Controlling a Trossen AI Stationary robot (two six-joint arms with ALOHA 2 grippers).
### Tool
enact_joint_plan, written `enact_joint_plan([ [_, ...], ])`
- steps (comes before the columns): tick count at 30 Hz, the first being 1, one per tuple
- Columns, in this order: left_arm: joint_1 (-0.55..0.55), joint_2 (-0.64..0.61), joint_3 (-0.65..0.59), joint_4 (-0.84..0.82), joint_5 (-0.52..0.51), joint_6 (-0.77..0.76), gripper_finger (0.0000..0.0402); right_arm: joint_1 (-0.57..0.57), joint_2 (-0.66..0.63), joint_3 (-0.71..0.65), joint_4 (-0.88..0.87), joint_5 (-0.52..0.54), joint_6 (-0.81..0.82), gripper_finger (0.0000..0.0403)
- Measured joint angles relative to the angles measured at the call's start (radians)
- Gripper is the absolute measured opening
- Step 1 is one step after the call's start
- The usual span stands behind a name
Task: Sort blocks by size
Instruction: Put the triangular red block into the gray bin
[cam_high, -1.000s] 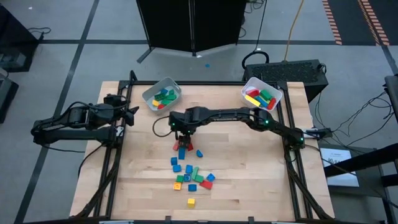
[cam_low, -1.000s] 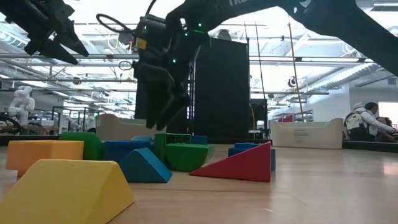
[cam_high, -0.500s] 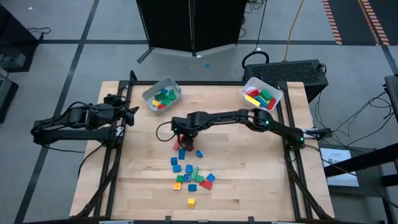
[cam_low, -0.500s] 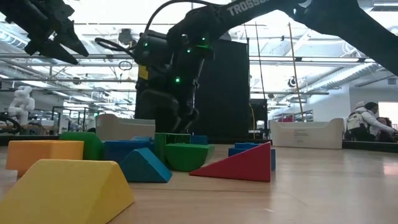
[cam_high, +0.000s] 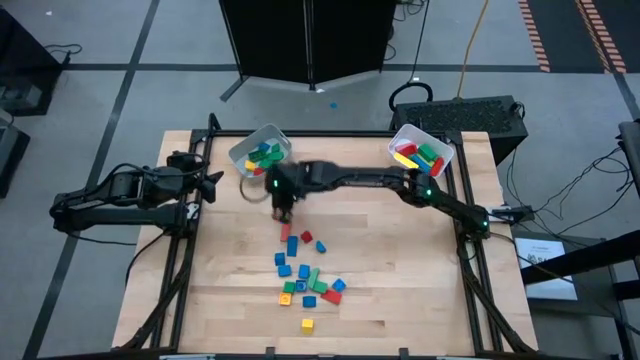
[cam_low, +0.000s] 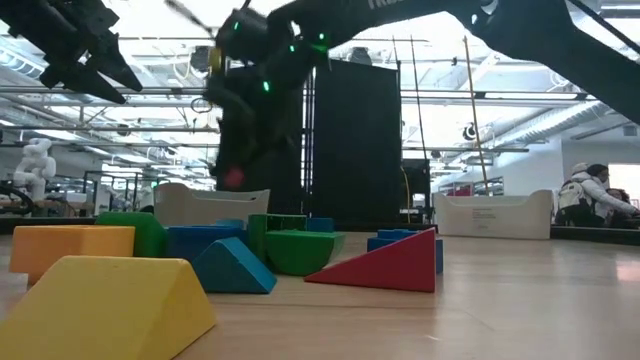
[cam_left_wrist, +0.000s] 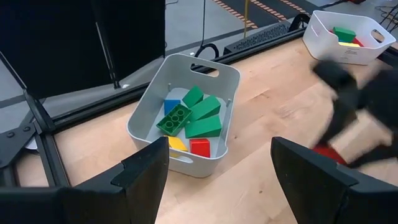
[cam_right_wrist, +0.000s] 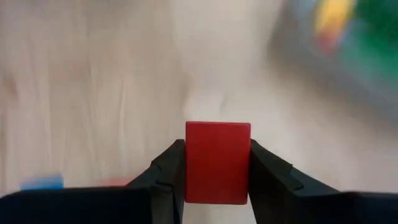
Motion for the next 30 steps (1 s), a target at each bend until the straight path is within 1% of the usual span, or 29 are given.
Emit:
enact_joint_plan([
  [3, 0.000, 0.000, 0.000, 0.000, -0.007, 0.001, 0.0281, -0.045, -0.002, 0.067, 0.129, 0.004, 0.019, 0.0110],
  [4, 0.000, 0.000, 0.000, 0.000, -0.009, 0.001, 0.0281, -0.063, -0.005, 0.068, 0.195, 0.015, 0.039, 0.0110],
  [6, 0.000, 0.000, 0.000, 0.000, -0.009, 0.001, 0.0281, -0.106, -0.007, 0.064, 0.321, 0.029, 0.111, 0.0110],
  [9, 0.000, 0.000, 0.000, 0.001, -0.011, 0.001, 0.0281, -0.165, 0.014, 0.063, 0.428, 0.036, 0.225, 0.0110],
  [13, 0.000, 0.000, 0.000, 0.002, -0.019, 0.001, 0.0281, -0.220, 0.051, 0.062, 0.483, 0.031, 0.326, 0.0110],
  [15, 0.000, 0.000, 0.000, 0.002, -0.020, 0.001, 0.0281, -0.240, 0.063, 0.062, 0.475, 0.016, 0.357, 0.0113],
  [17, 0.000, 0.000, 0.000, 0.002, -0.021, 0.001, 0.0281, -0.251, 0.075, 0.062, 0.482, -0.004, 0.369, 0.0144],
  [21, 0.000, 0.000, 0.000, 0.002, -0.021, 0.001, 0.0281, -0.262, 0.079, 0.062, 0.463, -0.009, 0.359, 0.0217],
  [23, 0.000, 0.000, 0.000, 0.002, -0.021, 0.001, 0.0281, -0.261, 0.079, 0.062, 0.461, -0.009, 0.336, 0.0237],
  [25, 0.000, 0.000, 0.000, 0.002, -0.021, 0.001, 0.0281, -0.261, 0.079, 0.064, 0.459, -0.017, 0.324, 0.0244],
  [26, 0.000, 0.000, 0.000, 0.002, -0.022, 0.001, 0.0281, -0.261, 0.079, 0.064, 0.454, -0.047, 0.323, 0.0245],
  [28, 0.000, 0.000, 0.000, 0.002, -0.021, 0.001, 0.0281, -0.262, 0.068, 0.064, 0.440, -0.156, 0.353, 0.0242],
  [30, 0.000, 0.000, 0.000, 0.002, -0.020, 0.001, 0.0281, -0.255, 0.043, 0.064, 0.376, -0.260, 0.347, 0.0232],
])
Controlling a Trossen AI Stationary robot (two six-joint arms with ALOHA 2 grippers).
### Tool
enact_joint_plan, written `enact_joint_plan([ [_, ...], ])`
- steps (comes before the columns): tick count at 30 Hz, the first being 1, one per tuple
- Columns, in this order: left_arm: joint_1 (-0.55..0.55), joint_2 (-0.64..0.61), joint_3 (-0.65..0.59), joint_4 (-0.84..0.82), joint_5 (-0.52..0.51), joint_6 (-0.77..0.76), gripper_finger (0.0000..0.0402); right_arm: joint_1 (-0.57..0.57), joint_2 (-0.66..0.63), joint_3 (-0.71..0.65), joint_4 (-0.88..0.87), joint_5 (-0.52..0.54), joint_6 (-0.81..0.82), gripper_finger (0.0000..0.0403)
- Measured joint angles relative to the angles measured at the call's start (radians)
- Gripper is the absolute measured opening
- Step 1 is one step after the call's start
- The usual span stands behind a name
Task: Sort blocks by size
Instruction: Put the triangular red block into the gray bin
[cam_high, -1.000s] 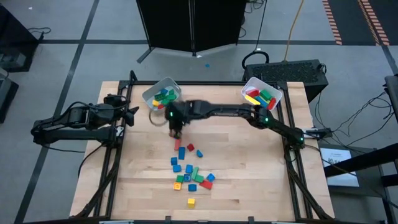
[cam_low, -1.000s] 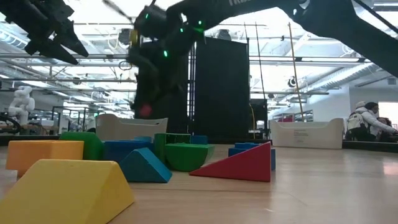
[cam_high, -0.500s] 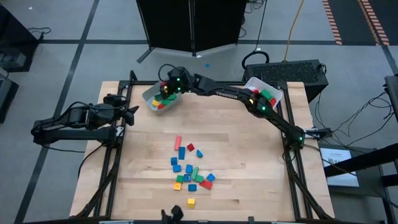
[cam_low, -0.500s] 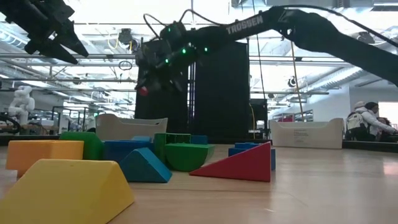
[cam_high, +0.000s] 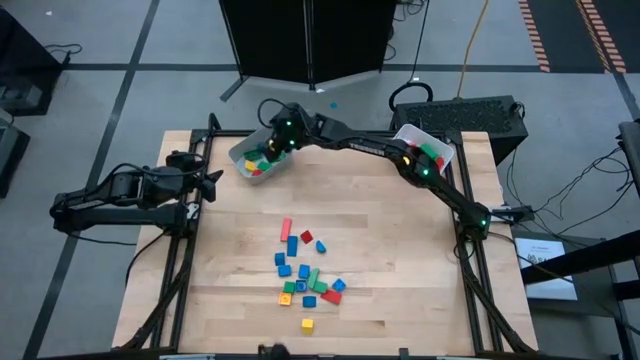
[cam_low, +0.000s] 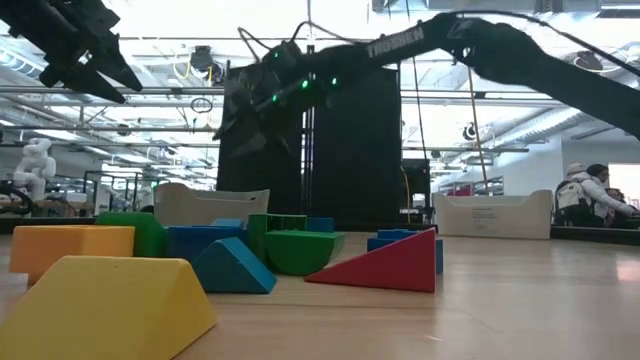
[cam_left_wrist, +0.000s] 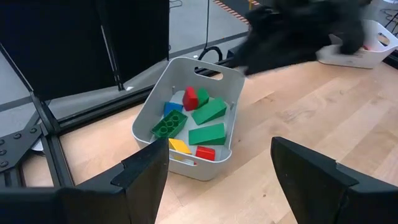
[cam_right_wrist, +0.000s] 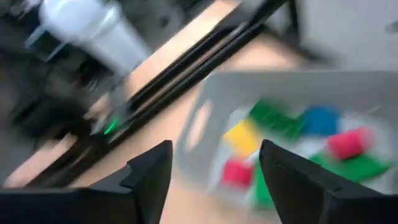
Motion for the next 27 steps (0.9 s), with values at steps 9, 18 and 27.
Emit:
enact_joint_plan([
  [9, 0.000, 0.000, 0.000, 0.000, 0.002, 0.003, 0.0281, 0.194, -0.043, 0.000, -0.649, 0.098, -0.198, 0.0188],
  [18, 0.000, 0.000, 0.000, 0.000, 0.010, 0.005, 0.0281, 0.361, -0.025, -0.013, -0.690, 0.348, -0.035, 0.0210],
  [27, 0.000, 0.000, 0.000, 0.000, 0.013, 0.005, 0.0281, 0.396, -0.025, -0.023, -0.777, 0.385, 0.084, 0.0246],
])
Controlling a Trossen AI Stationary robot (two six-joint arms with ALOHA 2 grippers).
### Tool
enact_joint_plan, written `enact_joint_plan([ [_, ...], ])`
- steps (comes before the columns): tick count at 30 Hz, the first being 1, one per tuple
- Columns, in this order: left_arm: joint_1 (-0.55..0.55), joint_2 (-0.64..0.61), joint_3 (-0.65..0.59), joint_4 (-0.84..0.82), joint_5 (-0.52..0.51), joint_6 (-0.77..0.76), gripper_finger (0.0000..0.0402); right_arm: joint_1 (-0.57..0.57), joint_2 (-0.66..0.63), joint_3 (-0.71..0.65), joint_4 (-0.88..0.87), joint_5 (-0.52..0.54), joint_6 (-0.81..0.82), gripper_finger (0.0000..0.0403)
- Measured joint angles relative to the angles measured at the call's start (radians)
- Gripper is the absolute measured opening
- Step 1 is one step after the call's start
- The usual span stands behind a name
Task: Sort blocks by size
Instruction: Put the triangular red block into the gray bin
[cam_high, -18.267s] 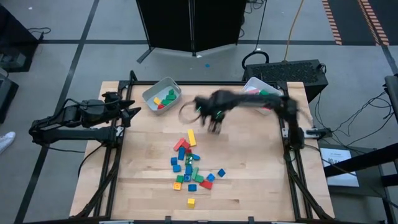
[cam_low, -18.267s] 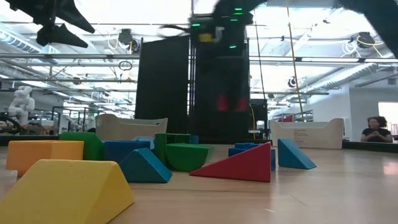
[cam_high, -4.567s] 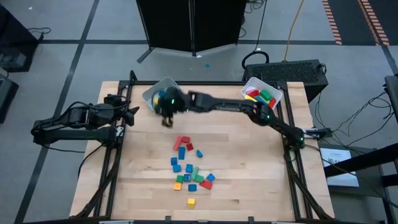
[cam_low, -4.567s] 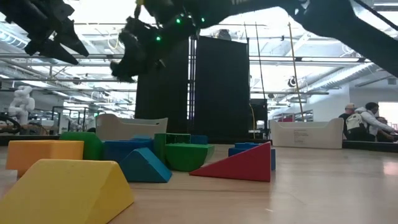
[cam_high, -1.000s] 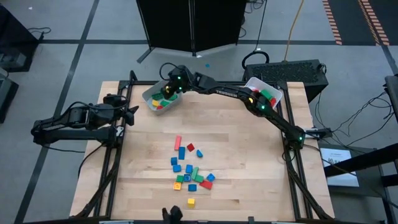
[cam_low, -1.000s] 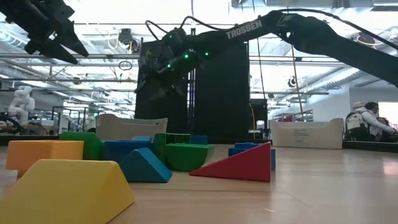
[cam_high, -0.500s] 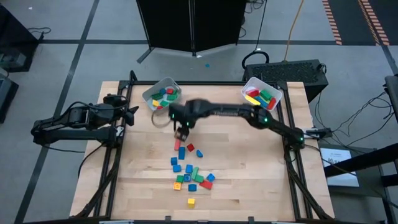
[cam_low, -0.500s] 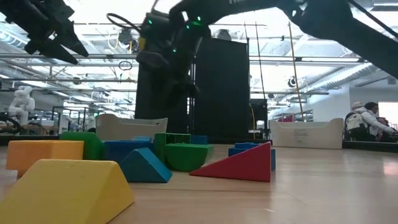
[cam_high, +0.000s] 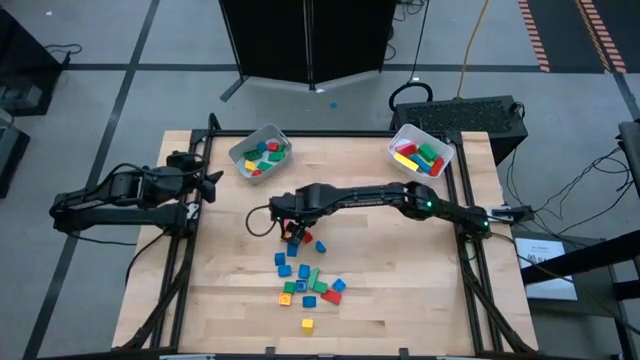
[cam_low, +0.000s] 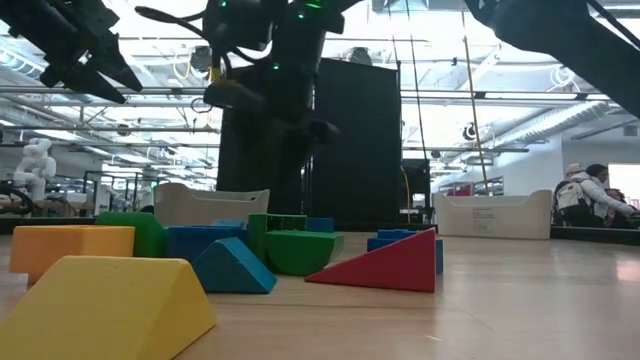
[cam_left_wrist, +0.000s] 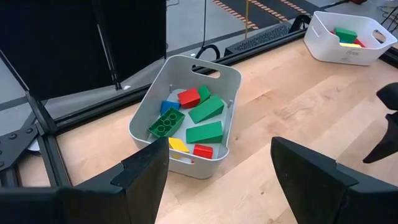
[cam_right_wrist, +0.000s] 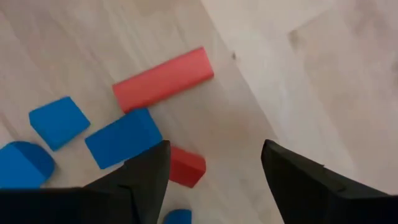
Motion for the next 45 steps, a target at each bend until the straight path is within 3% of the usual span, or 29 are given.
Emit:
enact_joint_plan([
  [18, 0.000, 0.000, 0.000, 0.000, 0.001, 0.000, 0.0281, 0.043, 0.000, -0.181, 0.142, -0.025, 0.080, 0.0245],
  [23, 0.000, 0.000, 0.000, 0.000, 0.001, 0.000, 0.0281, 0.047, -0.004, -0.240, 0.171, -0.030, 0.087, 0.0207],
  [26, 0.000, 0.000, 0.000, 0.000, 0.001, 0.000, 0.0281, 0.049, -0.006, -0.256, 0.173, -0.027, 0.089, 0.0157],
  [28, 0.000, 0.000, 0.000, -0.001, 0.001, 0.001, 0.0281, 0.049, -0.007, -0.257, 0.171, -0.023, 0.078, 0.0112],
  [38, 0.000, 0.000, 0.000, -0.001, 0.001, 0.001, 0.0281, -0.017, 0.005, -0.162, 0.170, -0.023, -0.108, 0.0110],
  [45, 0.000, 0.000, 0.000, -0.001, -0.013, 0.002, 0.0281, -0.140, 0.003, -0.073, 0.504, -0.021, -0.201, 0.0110],
])
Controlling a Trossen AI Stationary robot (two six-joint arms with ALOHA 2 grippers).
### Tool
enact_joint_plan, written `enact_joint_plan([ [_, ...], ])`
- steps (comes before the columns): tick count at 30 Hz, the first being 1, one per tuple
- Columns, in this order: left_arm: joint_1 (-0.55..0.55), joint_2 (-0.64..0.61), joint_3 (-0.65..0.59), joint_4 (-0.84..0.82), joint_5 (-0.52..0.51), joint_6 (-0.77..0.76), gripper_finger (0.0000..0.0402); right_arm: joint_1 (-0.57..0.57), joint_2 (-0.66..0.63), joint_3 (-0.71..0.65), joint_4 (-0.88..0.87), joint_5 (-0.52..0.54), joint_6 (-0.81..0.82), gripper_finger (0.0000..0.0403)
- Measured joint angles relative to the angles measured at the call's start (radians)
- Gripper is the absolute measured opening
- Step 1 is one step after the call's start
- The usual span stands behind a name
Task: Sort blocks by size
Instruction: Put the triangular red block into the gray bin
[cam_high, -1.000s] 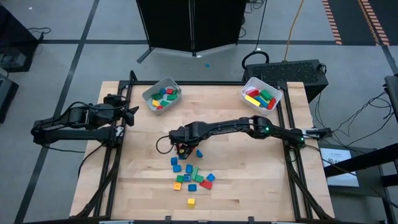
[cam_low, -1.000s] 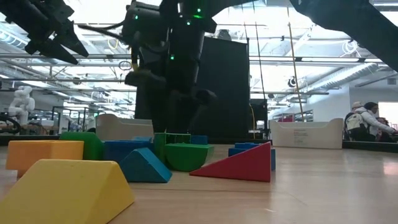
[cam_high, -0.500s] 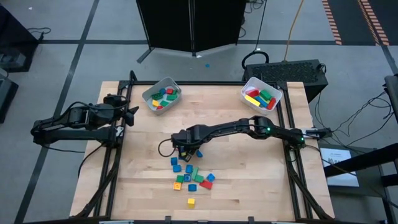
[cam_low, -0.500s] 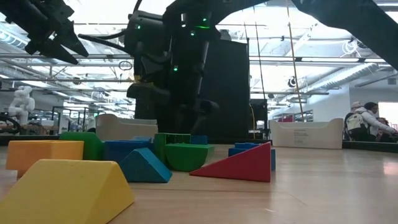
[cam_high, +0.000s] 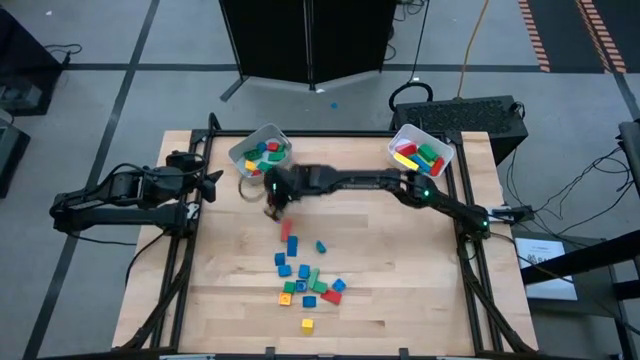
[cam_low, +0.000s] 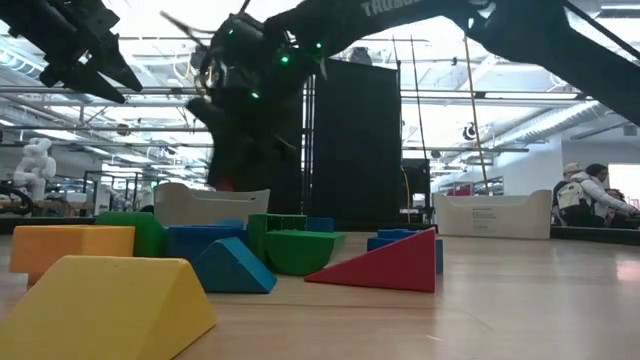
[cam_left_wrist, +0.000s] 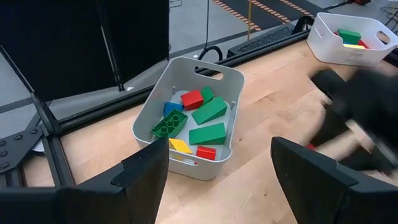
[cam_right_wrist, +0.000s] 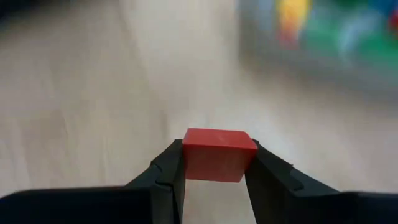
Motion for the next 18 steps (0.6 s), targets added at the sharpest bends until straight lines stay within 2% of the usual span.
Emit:
enact_joint_plan([
  [3, 0.000, 0.000, 0.000, 0.000, -0.001, -0.002, 0.0281, -0.064, -0.001, 0.008, 0.233, -0.001, 0.000, 0.0110],
  [6, 0.000, 0.000, 0.000, 0.000, -0.002, -0.002, 0.0281, -0.124, 0.005, 0.008, 0.381, 0.003, 0.033, 0.0110],
  [11, 0.000, 0.000, 0.000, 0.000, -0.004, -0.009, 0.0281, -0.198, 0.024, 0.008, 0.426, -0.007, 0.090, 0.0110],
  [15, 0.000, 0.000, 0.000, 0.000, -0.006, -0.009, 0.0281, -0.243, 0.041, 0.007, 0.428, -0.062, 0.092, 0.0113],
  [18, 0.000, 0.000, 0.000, 0.001, -0.013, -0.010, 0.0281, -0.262, 0.042, 0.007, 0.423, -0.089, 0.105, 0.0184],
])
